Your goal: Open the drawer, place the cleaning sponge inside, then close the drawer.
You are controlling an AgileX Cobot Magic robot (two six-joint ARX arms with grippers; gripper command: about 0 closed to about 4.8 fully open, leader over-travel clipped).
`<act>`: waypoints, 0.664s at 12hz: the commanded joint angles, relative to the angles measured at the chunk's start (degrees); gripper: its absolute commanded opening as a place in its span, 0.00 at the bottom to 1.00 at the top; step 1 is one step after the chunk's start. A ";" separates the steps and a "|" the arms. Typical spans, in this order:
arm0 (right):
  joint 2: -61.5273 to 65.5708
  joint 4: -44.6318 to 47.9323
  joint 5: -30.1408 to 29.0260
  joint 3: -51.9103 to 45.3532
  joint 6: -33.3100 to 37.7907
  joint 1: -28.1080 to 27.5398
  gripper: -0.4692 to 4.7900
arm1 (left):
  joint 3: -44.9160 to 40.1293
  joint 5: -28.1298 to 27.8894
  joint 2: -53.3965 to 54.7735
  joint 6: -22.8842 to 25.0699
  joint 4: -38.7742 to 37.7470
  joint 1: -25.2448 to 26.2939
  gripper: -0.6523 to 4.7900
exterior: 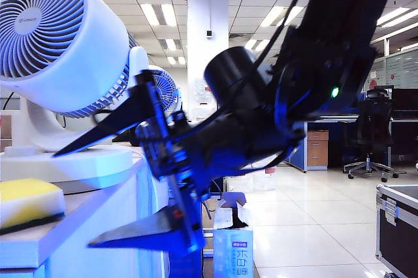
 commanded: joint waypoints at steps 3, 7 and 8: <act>4.31 10.03 3.45 0.79 6.45 1.09 1.00 | 0.17 0.72 0.00 0.22 0.90 0.02 0.11; 8.15 12.24 4.90 3.96 8.31 3.26 1.00 | 0.17 0.70 0.00 0.22 0.90 0.02 0.11; 8.48 12.44 4.96 4.66 8.46 3.74 1.00 | 0.17 0.72 0.00 0.22 0.87 0.02 0.11</act>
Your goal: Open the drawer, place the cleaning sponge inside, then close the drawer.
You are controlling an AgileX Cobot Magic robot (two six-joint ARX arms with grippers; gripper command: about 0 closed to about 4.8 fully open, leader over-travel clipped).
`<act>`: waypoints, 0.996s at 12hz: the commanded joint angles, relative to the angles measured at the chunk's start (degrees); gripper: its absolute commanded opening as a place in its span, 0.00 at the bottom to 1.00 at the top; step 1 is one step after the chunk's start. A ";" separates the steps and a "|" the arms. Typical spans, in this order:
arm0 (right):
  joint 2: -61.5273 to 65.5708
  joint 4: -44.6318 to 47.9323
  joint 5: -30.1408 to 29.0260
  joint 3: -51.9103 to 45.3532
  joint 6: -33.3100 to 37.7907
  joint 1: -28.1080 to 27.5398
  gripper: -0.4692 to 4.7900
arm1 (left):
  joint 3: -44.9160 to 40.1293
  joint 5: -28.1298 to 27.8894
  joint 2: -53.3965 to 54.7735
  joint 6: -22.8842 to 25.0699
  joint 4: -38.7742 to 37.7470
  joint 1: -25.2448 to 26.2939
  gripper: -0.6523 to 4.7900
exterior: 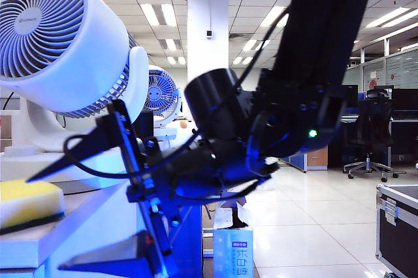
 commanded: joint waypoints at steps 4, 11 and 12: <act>2.36 1.79 0.90 2.14 0.52 1.25 1.00 | 0.17 0.35 0.00 0.22 0.79 0.02 0.11; 2.93 3.56 1.31 2.21 1.31 2.32 1.00 | 0.17 0.35 0.00 0.22 0.46 0.02 0.11; 2.91 6.91 2.27 2.21 4.04 2.43 1.00 | 0.17 0.35 0.00 0.22 0.46 0.02 0.11</act>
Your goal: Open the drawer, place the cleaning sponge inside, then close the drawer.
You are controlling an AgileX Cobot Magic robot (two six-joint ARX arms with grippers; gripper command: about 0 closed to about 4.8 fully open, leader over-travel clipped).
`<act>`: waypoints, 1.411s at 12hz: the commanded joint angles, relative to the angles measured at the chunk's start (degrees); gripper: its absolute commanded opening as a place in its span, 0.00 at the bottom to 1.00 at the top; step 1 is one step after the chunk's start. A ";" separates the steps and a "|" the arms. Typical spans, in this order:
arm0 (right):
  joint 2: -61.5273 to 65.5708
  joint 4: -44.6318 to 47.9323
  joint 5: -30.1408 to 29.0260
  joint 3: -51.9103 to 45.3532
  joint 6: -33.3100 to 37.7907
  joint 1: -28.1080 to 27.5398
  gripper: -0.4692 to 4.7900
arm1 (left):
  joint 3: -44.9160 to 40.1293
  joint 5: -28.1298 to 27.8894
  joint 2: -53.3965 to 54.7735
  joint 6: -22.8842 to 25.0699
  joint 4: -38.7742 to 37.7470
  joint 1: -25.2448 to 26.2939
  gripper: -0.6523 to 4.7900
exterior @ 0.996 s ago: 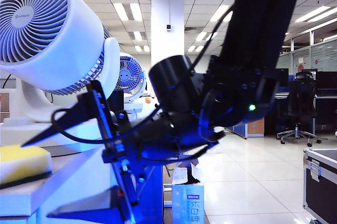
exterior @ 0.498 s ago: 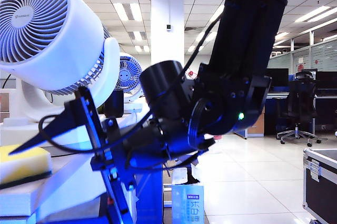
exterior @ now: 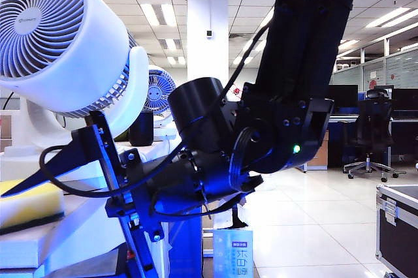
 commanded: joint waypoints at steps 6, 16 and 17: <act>0.07 3.08 5.44 5.14 5.79 1.62 1.00 | 0.17 0.28 0.00 0.22 0.52 0.02 0.11; -1.46 -15.72 2.73 7.19 -3.34 -2.99 1.00 | 0.17 0.11 0.02 0.24 0.52 0.02 0.11; -1.44 -17.97 3.30 7.21 -5.03 -1.62 1.00 | 0.17 0.11 0.02 0.24 0.50 0.02 0.11</act>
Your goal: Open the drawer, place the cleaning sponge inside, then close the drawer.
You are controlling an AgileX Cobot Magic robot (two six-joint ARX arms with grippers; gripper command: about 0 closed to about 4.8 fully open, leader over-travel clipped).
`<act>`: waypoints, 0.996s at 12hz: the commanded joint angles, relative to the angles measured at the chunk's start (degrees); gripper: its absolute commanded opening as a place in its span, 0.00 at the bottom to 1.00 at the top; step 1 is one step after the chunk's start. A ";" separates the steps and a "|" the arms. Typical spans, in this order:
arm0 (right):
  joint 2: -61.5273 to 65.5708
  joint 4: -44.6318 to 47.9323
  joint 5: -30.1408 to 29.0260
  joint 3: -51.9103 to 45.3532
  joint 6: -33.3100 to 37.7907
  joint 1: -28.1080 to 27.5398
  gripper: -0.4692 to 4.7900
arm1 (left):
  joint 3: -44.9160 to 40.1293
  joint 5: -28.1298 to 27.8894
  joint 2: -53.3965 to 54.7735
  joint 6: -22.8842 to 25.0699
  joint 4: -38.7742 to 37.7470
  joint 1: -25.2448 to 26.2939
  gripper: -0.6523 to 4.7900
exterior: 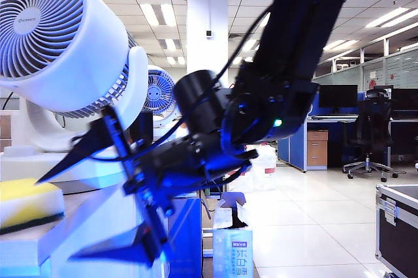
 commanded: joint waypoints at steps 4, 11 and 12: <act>0.13 -3.10 2.80 0.20 -4.24 5.05 1.00 | 0.17 0.22 0.00 0.22 0.59 0.02 0.11; 0.74 2.86 3.56 0.44 -0.70 5.33 1.00 | 0.17 0.28 -0.02 0.22 0.15 0.02 0.11; 1.09 3.30 4.50 0.48 -0.22 5.73 1.00 | 0.20 0.28 -0.02 0.22 0.11 0.02 0.11</act>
